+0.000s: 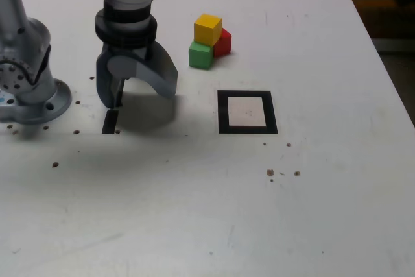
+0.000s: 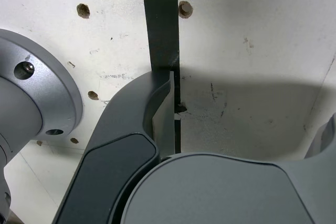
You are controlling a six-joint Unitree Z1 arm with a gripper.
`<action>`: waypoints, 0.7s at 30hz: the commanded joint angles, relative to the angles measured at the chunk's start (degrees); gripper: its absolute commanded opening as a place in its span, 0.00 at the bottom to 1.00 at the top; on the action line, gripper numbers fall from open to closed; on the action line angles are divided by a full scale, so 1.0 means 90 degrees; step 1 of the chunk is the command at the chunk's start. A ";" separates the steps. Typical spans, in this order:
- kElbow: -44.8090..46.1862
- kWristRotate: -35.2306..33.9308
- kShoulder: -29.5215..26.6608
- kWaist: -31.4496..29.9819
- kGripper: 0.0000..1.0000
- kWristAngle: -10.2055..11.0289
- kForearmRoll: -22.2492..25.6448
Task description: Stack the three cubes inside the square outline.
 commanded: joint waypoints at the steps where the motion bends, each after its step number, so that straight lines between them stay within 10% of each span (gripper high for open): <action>1: -0.0009 0.0013 0.0013 0.0011 0.99 -0.0008 -0.0004; 9: -0.0375 0.0035 -0.0088 0.0041 0.99 0.0124 0.0326; 21: -0.3384 0.1369 -0.0172 0.1060 0.99 0.1277 0.2832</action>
